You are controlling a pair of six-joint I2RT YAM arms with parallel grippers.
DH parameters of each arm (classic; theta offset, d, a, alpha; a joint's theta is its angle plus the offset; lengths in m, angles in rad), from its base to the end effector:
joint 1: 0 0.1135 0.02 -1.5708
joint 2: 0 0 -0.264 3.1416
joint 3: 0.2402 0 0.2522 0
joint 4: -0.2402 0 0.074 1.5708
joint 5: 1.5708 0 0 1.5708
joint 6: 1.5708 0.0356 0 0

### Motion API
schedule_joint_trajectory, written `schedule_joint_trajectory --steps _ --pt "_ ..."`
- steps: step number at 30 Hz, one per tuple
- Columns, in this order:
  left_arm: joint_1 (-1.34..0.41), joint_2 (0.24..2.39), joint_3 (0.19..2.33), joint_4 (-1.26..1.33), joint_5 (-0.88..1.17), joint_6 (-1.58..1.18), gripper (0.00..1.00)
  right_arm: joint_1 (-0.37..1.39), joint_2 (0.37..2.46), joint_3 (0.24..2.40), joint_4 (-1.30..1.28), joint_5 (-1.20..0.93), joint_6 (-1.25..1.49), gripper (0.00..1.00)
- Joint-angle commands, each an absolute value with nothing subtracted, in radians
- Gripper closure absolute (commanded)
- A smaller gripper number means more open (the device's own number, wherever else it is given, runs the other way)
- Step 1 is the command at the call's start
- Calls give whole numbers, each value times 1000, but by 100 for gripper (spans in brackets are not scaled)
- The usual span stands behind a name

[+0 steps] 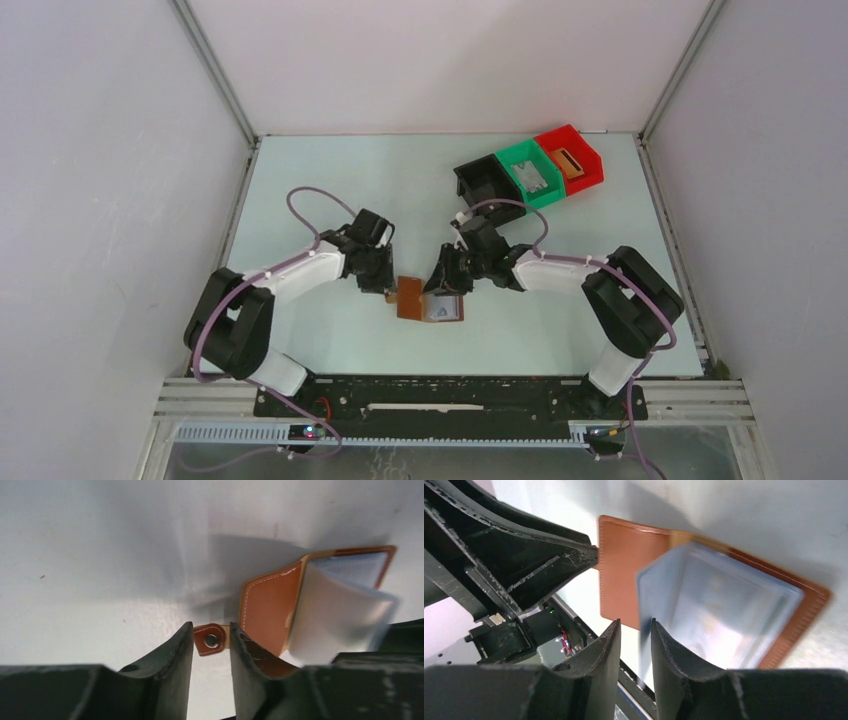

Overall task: Take the credit cards out of the card holder
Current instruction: Remove the credit card from the card holder.

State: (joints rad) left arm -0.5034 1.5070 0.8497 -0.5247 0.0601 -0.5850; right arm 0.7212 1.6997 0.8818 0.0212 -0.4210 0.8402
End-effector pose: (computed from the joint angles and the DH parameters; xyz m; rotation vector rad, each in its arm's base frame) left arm 0.2401 -0.1347 0.1734 -0.0982 2.8160 -0.3597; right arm 0.2455 0.2352 0.1614 -0.0724 2.6461 1.1568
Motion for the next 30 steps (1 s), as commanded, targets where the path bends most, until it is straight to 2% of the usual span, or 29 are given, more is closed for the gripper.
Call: schedule_joint_trajectory --steps 1,4,17,24,30 --pt "-488 1418 950 -608 81 -555 56 757 1693 941 56 -418 856 64" --pt "-461 1369 961 -644 77 -547 51 764 1713 943 67 -419 866 65" --pt "-404 1170 956 -598 144 -591 52 794 1807 1034 54 -428 858 64" --pt "-404 1167 885 -504 251 -651 55 798 1868 1078 38 -418 869 64" --pt "-405 1175 840 -451 310 -679 56 799 1796 1078 -58 -362 822 64"
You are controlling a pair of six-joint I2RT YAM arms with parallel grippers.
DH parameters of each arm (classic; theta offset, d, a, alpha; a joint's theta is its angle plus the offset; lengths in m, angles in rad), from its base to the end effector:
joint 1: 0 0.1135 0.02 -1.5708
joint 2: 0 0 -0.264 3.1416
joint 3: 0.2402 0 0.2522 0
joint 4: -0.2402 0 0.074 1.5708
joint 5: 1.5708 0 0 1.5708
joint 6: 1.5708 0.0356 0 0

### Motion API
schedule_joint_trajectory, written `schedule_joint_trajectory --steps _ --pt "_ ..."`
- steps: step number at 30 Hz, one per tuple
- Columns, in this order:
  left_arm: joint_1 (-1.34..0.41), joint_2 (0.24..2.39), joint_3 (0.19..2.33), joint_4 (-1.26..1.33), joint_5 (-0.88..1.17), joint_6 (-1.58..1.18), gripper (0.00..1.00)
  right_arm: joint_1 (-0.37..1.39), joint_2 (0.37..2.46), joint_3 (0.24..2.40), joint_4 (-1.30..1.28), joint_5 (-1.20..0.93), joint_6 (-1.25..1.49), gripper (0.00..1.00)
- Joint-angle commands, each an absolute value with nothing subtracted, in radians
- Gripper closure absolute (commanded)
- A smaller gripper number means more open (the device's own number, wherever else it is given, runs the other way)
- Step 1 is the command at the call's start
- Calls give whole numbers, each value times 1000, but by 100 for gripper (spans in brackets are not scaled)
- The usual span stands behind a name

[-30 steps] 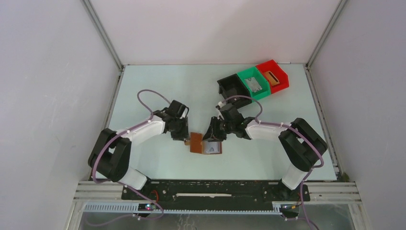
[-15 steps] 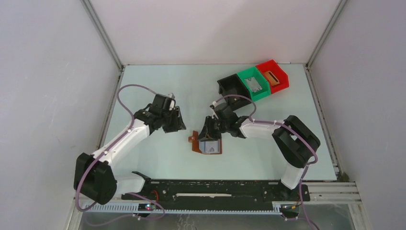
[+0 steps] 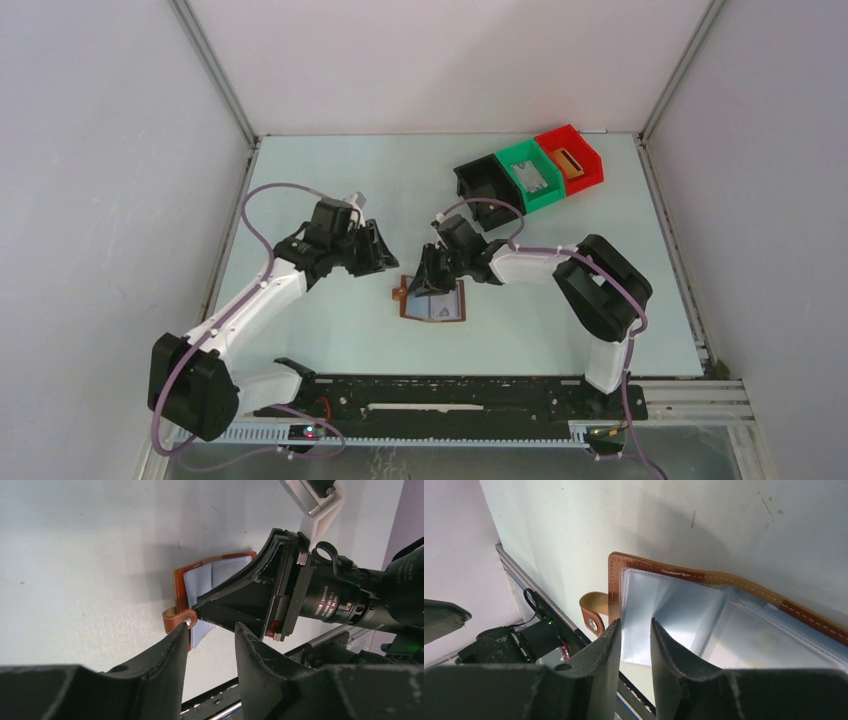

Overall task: Take the credit cards out of the card holder
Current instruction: Remove the credit card from the card holder.

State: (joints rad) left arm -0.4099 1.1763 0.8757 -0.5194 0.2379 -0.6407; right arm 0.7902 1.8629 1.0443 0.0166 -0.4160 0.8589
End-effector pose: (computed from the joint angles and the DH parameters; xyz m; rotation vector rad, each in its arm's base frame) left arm 0.2208 -0.1051 0.2626 -0.1711 2.4997 -0.7534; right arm 0.2581 0.2810 0.1519 -0.1360 2.6743 1.1747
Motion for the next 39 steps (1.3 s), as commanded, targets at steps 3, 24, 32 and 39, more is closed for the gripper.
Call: schedule_joint_trajectory --steps 3,24,32,39 --pt "-409 1184 838 -441 338 -686 58 780 1725 1053 -115 -340 802 65" --pt "-563 1338 935 -405 384 -716 74 642 1604 834 -48 -411 864 90" --pt "-656 1431 988 -310 451 -736 78 592 1589 809 -53 -431 858 91" --pt "-655 1561 939 -256 394 -738 84 564 1573 764 -13 -457 887 86"
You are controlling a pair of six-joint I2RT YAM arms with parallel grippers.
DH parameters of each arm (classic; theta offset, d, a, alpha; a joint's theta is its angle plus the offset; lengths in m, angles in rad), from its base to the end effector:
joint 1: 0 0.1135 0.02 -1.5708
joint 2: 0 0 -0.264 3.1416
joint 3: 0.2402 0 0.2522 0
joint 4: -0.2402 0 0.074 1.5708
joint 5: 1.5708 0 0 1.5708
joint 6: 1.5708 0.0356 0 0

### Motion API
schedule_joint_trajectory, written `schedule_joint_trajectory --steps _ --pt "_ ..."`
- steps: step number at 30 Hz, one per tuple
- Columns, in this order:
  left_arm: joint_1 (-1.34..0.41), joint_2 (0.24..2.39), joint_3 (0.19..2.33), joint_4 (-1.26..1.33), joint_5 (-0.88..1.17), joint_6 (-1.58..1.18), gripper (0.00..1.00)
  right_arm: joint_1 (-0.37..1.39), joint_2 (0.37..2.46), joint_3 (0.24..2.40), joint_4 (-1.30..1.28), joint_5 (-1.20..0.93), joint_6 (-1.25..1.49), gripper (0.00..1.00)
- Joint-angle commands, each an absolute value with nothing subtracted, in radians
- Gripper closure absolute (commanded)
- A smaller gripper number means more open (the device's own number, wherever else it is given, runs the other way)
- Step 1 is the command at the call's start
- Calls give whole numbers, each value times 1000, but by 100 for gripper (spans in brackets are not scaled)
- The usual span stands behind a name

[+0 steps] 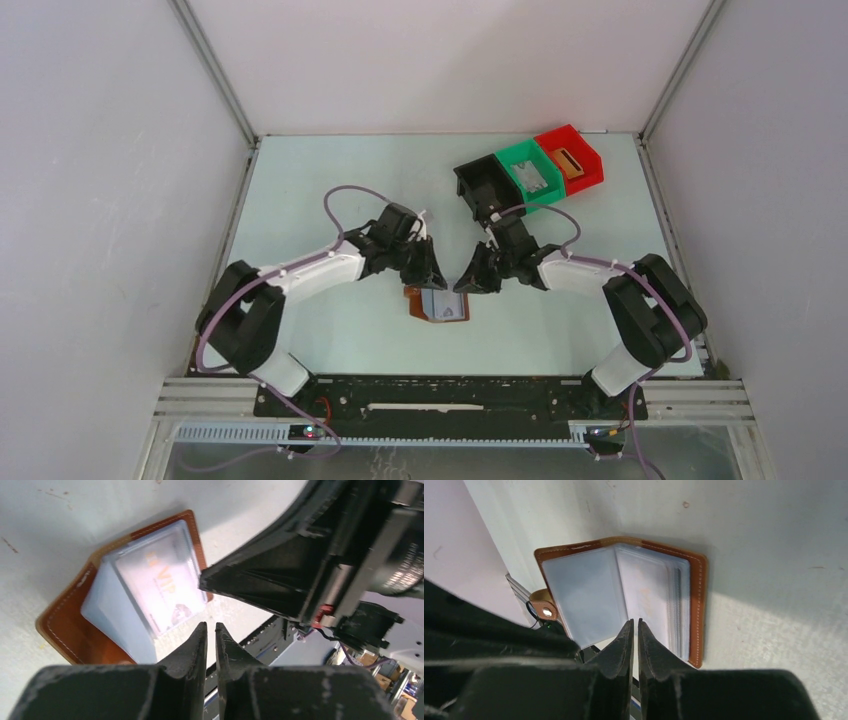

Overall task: Take the credit cards out of the card holder
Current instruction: Remove the credit card from the card holder.

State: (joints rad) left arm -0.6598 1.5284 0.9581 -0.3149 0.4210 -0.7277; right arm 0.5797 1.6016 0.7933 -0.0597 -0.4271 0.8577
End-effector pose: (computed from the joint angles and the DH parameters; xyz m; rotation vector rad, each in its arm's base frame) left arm 0.2398 -0.2045 0.2131 0.1133 2.6862 -1.0522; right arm 0.2509 0.1819 0.1605 0.1602 2.6816 1.0835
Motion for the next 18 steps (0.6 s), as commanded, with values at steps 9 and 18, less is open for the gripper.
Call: schedule_joint_trajectory --steps 9,18 --pt "-634 1635 836 -199 358 -736 82 571 1591 762 -10 -445 881 80" --pt "-607 1649 771 -153 294 -751 73 584 1657 762 27 -438 886 79"
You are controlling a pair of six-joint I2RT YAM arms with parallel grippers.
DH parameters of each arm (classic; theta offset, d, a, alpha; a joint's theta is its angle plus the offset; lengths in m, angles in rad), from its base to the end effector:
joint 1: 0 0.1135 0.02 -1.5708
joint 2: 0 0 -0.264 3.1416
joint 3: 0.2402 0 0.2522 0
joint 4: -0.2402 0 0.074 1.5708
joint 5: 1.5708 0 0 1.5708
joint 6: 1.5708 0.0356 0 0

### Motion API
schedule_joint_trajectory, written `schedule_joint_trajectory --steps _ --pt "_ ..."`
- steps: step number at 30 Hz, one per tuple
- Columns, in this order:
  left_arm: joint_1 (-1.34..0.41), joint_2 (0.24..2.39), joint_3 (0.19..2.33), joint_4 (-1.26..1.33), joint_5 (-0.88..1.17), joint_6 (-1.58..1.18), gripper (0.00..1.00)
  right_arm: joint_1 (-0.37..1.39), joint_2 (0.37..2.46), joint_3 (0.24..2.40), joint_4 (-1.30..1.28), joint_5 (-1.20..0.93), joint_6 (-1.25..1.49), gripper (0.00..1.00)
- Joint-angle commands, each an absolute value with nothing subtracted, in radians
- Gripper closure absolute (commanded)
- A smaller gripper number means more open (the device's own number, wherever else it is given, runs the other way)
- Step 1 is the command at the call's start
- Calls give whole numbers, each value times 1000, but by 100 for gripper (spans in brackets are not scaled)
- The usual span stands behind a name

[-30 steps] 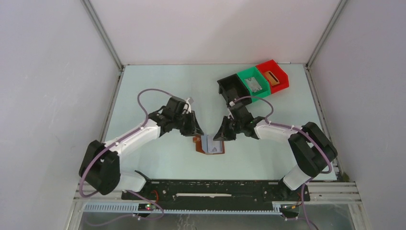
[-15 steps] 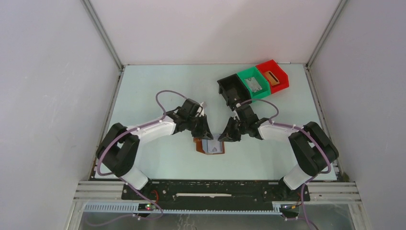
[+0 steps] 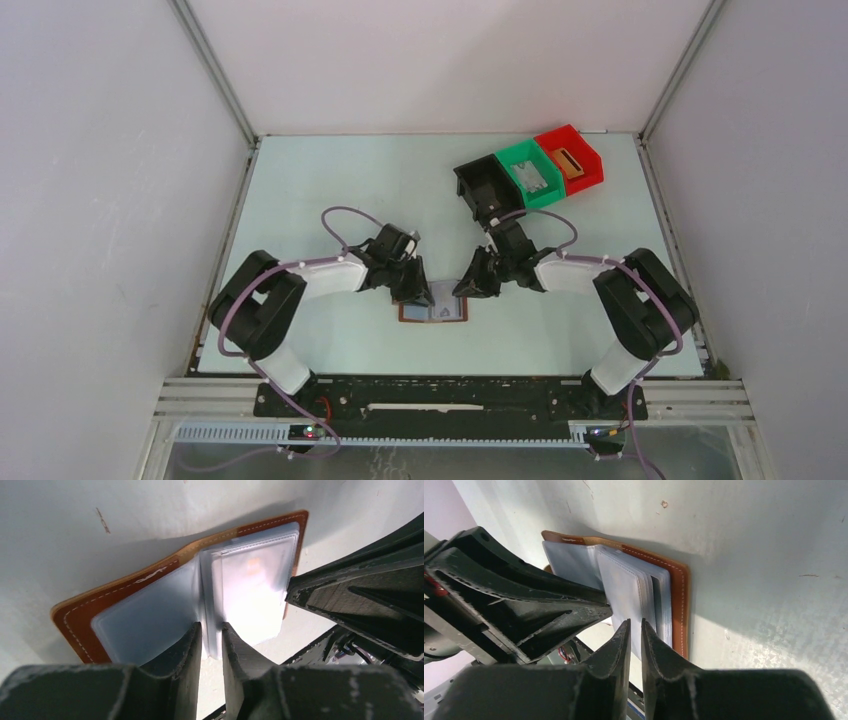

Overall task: Take the credit cards out of the card holder
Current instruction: Remove the credit card from the card holder.

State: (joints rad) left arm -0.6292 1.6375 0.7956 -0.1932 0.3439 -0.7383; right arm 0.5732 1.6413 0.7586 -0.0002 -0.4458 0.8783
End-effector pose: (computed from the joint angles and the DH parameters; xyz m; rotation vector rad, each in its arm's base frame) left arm 0.2358 -0.1865 0.1417 -0.0195 2.8152 -0.8661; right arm 0.2504 0.1799 0.1437 0.1938 2.7037 1.1003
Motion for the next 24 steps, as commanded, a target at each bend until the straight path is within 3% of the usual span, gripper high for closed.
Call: schedule_joint_trajectory --steps 1,15,24 --pt "-602 1655 766 -148 297 -754 72 584 1660 762 25 -438 885 79" --pt "-598 1661 744 -105 358 -743 72 609 1696 762 99 -511 910 73" --pt "-597 1489 749 -218 335 -694 65 622 1704 762 193 -543 936 72"
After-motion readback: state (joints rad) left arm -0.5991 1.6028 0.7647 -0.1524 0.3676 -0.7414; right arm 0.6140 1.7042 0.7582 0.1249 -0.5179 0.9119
